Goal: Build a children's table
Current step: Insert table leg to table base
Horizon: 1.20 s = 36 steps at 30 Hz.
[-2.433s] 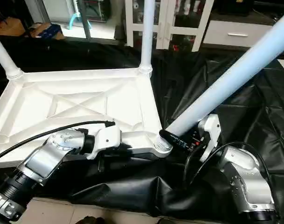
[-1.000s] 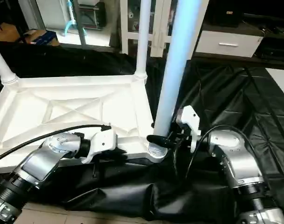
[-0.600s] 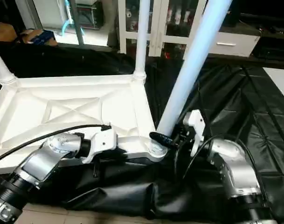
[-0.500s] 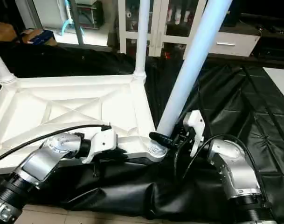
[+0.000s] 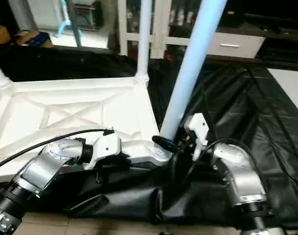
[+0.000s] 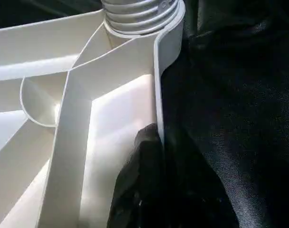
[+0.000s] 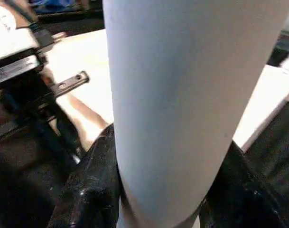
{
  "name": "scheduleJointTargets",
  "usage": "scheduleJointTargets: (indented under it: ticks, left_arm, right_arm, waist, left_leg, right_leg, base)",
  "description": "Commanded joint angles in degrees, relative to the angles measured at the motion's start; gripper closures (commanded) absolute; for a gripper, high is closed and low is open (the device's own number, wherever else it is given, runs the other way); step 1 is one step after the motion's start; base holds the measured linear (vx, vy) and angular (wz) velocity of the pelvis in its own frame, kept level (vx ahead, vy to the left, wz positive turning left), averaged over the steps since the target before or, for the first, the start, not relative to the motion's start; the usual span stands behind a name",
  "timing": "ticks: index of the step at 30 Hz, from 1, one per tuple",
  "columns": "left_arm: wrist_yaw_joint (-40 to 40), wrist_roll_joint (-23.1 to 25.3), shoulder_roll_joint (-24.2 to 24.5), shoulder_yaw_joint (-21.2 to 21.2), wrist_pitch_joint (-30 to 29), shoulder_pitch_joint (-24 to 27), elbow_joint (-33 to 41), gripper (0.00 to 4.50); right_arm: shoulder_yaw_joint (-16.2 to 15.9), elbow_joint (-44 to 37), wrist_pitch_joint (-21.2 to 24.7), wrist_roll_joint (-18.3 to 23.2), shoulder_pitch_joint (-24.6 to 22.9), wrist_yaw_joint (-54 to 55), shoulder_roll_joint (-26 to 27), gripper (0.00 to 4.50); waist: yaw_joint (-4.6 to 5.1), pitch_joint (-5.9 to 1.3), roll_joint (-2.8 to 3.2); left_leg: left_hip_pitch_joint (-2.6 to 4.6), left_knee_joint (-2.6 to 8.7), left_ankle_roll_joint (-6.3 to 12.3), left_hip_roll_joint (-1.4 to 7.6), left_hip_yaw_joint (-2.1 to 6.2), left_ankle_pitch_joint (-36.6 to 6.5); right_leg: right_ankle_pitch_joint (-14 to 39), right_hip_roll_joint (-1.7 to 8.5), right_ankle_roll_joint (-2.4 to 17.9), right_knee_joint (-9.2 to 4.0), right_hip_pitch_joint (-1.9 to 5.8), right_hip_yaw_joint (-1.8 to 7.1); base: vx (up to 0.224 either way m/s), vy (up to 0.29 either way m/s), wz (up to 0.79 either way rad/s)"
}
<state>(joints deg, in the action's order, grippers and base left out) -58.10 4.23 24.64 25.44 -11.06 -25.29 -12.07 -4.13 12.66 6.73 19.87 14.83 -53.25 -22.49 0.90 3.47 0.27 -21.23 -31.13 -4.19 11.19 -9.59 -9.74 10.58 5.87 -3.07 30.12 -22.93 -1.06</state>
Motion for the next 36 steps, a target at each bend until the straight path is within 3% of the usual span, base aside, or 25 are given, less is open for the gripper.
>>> scheduleJointTargets:
  ticks: [1, 4, 6, 7, 8, 9, 10, 11, 12, 13, 14, 15, 16, 17, 18, 19, 20, 21, 22, 24, 26, 27, 29, 33, 36]
  left_arm:
    - [1.61, 1.42, -1.32, 1.3, -2.11, 0.59, 0.09, 4.5]
    - [4.6, 0.17, -3.96, -0.62, -6.99, 0.31, 1.47, 4.5]
    - [5.56, -0.39, -5.2, -1.02, -9.09, 0.1, 2.32, 4.5]
    - [6.64, -0.2, -5.99, -1.15, -10.85, -0.15, 2.79, 4.5]
    - [7.51, 0.04, -6.61, -1.2, -12.23, -0.37, 3.14, 4.5]
    - [9.37, 0.64, -7.96, -1.37, -15.39, -0.87, 3.69, 4.5]
    - [10.38, 0.92, -8.68, -1.53, -16.84, -1.11, 3.9, 4.5]
    - [12.42, 1.15, -10.2, -2.15, -19.12, -1.55, 4.02, 4.5]
    - [13.81, 1.32, -11.23, -2.6, -20.69, -1.81, 4.13, 4.5]
    - [18.18, 1.92, -14.58, -4.14, -25.51, -2.73, 4.33, 4.5]
    - [18.18, 1.92, -14.58, -4.14, -25.51, -2.73, 4.33, 4.5]
    - [20.44, 1.85, -16.57, -5.2, -27.55, -3.26, 4.29, 4.5]
    - [23.8, 1.55, -19.54, -6.93, -30.16, -4.21, 3.99, 4.5]
    - [25.77, 1.55, -21.01, -7.8, -30.51, -4.92, 3.48, 4.5]
    - [25.85, 1.55, -21.07, -7.83, -30.53, -4.95, 3.46, 4.5]
    - [29.03, 1.59, -23.38, -9.2, -30.48, -6.26, 2.25, 4.5]
    - [29.03, 1.59, -23.38, -9.2, -30.48, -6.26, 2.25, 4.5]
    - [30.97, 1.36, -24.7, -10.22, -30.51, -6.95, 1.72, 4.5]
    - [33.51, 1.28, -26.61, -11.57, -31.13, -7.79, 1.47, 4.5]
    - [36.33, 1.16, -28.94, -13.2, -31.98, -8.69, 1.6, 4.5]
    - [37.13, 1.17, -29.66, -13.64, -32.41, -8.94, 1.8, 4.5]
    - [38.47, 0.92, -30.68, -14.19, -32.98, -9.34, 2.16, 4.5]
    - [38.89, 0.81, -30.78, -14.24, -33.1, -9.46, 2.12, 4.5]
    - [38.82, 0.71, -29.51, -14.32, -32.56, -9.4, 1.83, 4.5]
    - [38.83, 1.06, -28.73, -14.26, -31.86, -9.66, 0.97, 4.5]
  right_arm:
    - [-1.19, 6.87, 3.92, -5.6, -3.47, 6.02, 0.46, 2.66]
    - [1.95, 8.68, 3.92, -5.84, -2.86, 13.5, 3.08, 2.66]
    - [2.8, 9.91, 3.75, -6.82, -2.11, 17.2, 4.0, 2.66]
    - [2.73, 10.94, 3.13, -8.16, -1.41, 19.47, 4.23, 2.66]
    - [2.7, 11.82, 2.76, -9.01, -0.81, 21.11, 4.49, 2.66]
    - [2.92, 13.46, 2.76, -10.37, 0.41, 25.03, 5.06, 2.66]
    - [3.03, 14.22, 2.71, -10.9, 0.98, 26.69, 5.35, 2.66]
    - [2.94, 15.31, 2.94, -11.59, 1.83, 28.53, 5.64, 2.66]
    - [2.83, 15.92, 3.09, -12.05, 2.32, 29.75, 5.84, 2.66]
    - [2.35, 18.09, 3.22, -13.87, 3.98, 33.76, 6.42, 2.66]
    - [2.35, 18.09, 3.22, -13.87, 3.98, 33.76, 6.42, 2.66]
    - [1.72, 19.47, 3.56, -14.88, 5.01, 35.33, 6.73, 2.66]
    - [1.24, 22.07, 3.75, -15.86, 6.88, 37.89, 7.69, 2.66]
    - [1.1, 23.94, 3.31, -16.34, 8.18, 39.58, 8.35, 2.66]
    - [1.09, 24.01, 3.29, -16.36, 8.23, 39.65, 8.38, 2.66]
    - [2.17, 27.71, 2.17, -15.91, 10.62, 43.35, 10.1, 2.66]
    - [2.17, 27.71, 2.17, -15.91, 10.62, 43.35, 10.1, 2.66]
    - [2.65, 29.75, 1.4, -15.88, 11.87, 45.57, 10.95, 2.66]
    - [3.38, 32.43, 0.39, -15.63, 13.48, 48.5, 12.15, 2.66]
    - [3.68, 35.55, -1.31, -16.16, 15.48, 52.37, 13.38, 2.66]
    - [3.81, 36.57, -1.98, -16.4, 16.15, 53.71, 13.79, 2.66]
    - [4.97, 38.2, -3.55, -16.12, 17.36, 56.8, 15.07, 2.66]
    - [5.11, 38.85, -4.2, -16.19, 17.8, 57.53, 15.4, 2.66]
    - [4.58, 40.7, -5.96, -16.47, 18.76, 57.83, 15.65, 2.66]
    - [5.46, 42.71, -8.67, -15.26, 19.76, 56.72, 15.73, 2.66]
  waist:
    - [0.82, -0.13, 0.63]
    - [1.36, 0.25, 0.81]
    - [1.56, 0.49, 1.43]
    - [1.77, 0.74, 1.57]
    - [1.61, 1.09, 2.22]
    - [1.29, 1.56, 2.7]
    - [-0.53, 1.55, 3.39]
    - [-2.72, 1.19, 2.09]
    - [-2.21, 1.14, -1.87]
    - [-1.39, 1.08, -0.93]
    - [-1.52, 0.83, -1.03]
    - [-2.25, 0.19, 0.23]
    - [-1.59, 0.07, 0.77]
    - [-1.47, 0.42, 0.77]
    - [-1.16, 0.6, 1.17]
    - [-0.91, 0.24, 1.07]
    - [-0.16, 0.47, 0.98]
    - [-0.22, 0.2, 1.04]
    - [0.19, 0.13, 0.87]
    - [0.35, -0.09, 0.85]
    - [0.37, -0.21, 0.73]
    - [0.37, -0.56, 0.76]
    - [0.26, -0.69, 0.8]
    - [0.18, -0.87, 0.72]
    - [0.18, -1.15, 0.68]
  left_leg:
    - [1.32, 5.79, -3.21, 1.22, 1.71, -44.24]
    - [1.79, 6.07, -2.89, 1.1, 1.95, -46.25]
    - [1.77, 7.16, -2.72, 1.41, 2.09, -48.53]
    - [1.41, 7.66, -2.79, 1.66, 2.21, -49.34]
    - [0.71, 8.98, -3.13, 2.12, 2.44, -51.88]
    - [0.26, 10.4, -3.54, 2.49, 1.93, -54.42]
    - [-2.56, 13.58, -3.56, 3.68, 0.46, -57.32]
    - [-1.92, 13.44, -1.97, 3.93, -1.51, -52.18]
    - [5.33, 1.76, -1.59, -0.06, -0.96, -34.87]
    - [6.46, -3.97, 0.37, -0.55, 0.99, -24.06]
    - [-1.86, -0.93, 1.73, -0.33, 3.23, -8.47]
    - [-1.42, 3.55, -1.37, 0.81, 2.61, -8.57]
    - [-0.51, 4.02, -2.77, 0.92, 2.08, -15.76]
    - [-0.05, 4.17, -2.87, 0.76, 1.71, -20.27]
    - [1.29, 3.88, -2.7, 0.59, 1.3, -28.36]
    - [1.77, 3.67, -2.67, 0.65, 1.23, -30.08]
    - [1.12, 3.86, -2.76, 0.55, 1.62, -32.21]
    - [0.33, 4.47, -2.71, 0.85, 2.1, -31.36]
    - [-0.01, 4.5, -2.68, 0.74, 1.99, -30.41]
    - [0.38, 4.3, -2.74, 0.66, 1.78, -30.28]
    - [0.18, 4.28, -2.28, 0.67, 1.56, -29.31]
    - [-0.14, 4.22, -1.64, 0.83, 1.26, -26.28]
    - [-0.33, 4.26, -1.05, 1.01, 1.05, -24.27]
    - [-0.19, 3.88, -0.41, 0.87, 0.56, -24.87]
    - [-0.44, 3.66, 0.1, 0.92, 0.28, -22.69]
  right_leg:
    - [36.95, 0.46, 3.75, -4.97, -1.04, -0.65]
    - [37.5, 0.31, 3.52, -5.63, -1.02, -1.3]
    - [32.59, 0.09, 4.2, -5.52, 0.34, -2.89]
    - [30.85, 0.13, 4.41, -5.08, 0.94, -3.43]
    - [26.84, -0.01, 4.91, -3.62, 2.38, -4.07]
    - [24.81, -0.59, 5.48, -2.5, 2.84, -4.69]
    - [15.64, -0.94, 6.72, 5.09, 6.12, -4.63]
    - [14.08, -0.26, 4.86, 6.8, 5.29, -1.49]
    - [47.53, 3.94, 1.66, -5.89, -4.05, 0.59]
    - [58.34, 8.25, 4.18, -8.34, -4.94, 1.64]
    - [54.82, 8.1, 5.88, -4.48, 2.9, 2.27]
    - [35.88, 3.23, 7.44, -2.43, 2.9, -0.58]
    - [22.68, 1.03, 9.53, -1.17, 1.91, -0.93]
    - [22.17, 0.82, 10.18, -1.48, 1.41, -0.84]
    - [28.11, 1.13, 10.48, -2.43, 0.21, -0.7]
    - [29.5, 1.37, 10.33, -2.78, 0.02, -0.62]
    - [31.25, 1.27, 9.15, -2.97, 0.34, -1.06]
    - [29.21, 1.27, 7.9, -2.78, 1.31, -1.13]
    - [26.7, 1.22, 8.17, -2.69, 1.33, -1.14]
    - [25.32, 1.08, 8.61, -2.75, 0.91, -1.04]
    - [23.85, 1.04, 8.81, -2.67, 0.95, -0.8]
    - [19.58, 1.02, 9.76, -2.27, 1.1, -0.48]
    - [15.97, 0.82, 10.61, -1.92, 1.27, -0.48]
    - [19.32, 1.03, 10.04, -2.41, 0.84, -0.32]
    - [17.35, 1.03, 10.77, -2.22, 0.97, -0.3]
  base:
    - [0.0, 0.0, 0.0]
    - [0.0, 0.0, 0.0]
    - [-0.028, 0.02, -0.07]
    - [-0.072, 0.046, -0.17]
    - [-0.072, 0.046, -0.17]
    - [-0.12, 0.031, -0.09]
    - [-0.106, -0.032, 0.12]
    - [-0.106, -0.032, 0.12]
    - [-0.002, -0.111, 0.19]
    - [0.041, -0.064, -0.27]
    - [0.041, -0.064, -0.27]
    - [0.041, 0.04, -0.48]
    - [0.0, 0.0, 0.0]
    - [0.0, 0.0, 0.0]
    - [0.0, 0.0, 0.0]
    - [0.0, 0.0, 0.0]
    - [0.0, 0.0, 0.0]
    - [0.0, 0.0, 0.0]
    - [0.0, 0.0, 0.0]
    - [0.0, 0.0, 0.0]
    - [0.0, 0.0, 0.0]
    - [0.0, 0.0, 0.0]
    - [0.0, 0.0, 0.0]
    - [0.0, 0.0, 0.0]
    - [0.0, 0.0, 0.0]
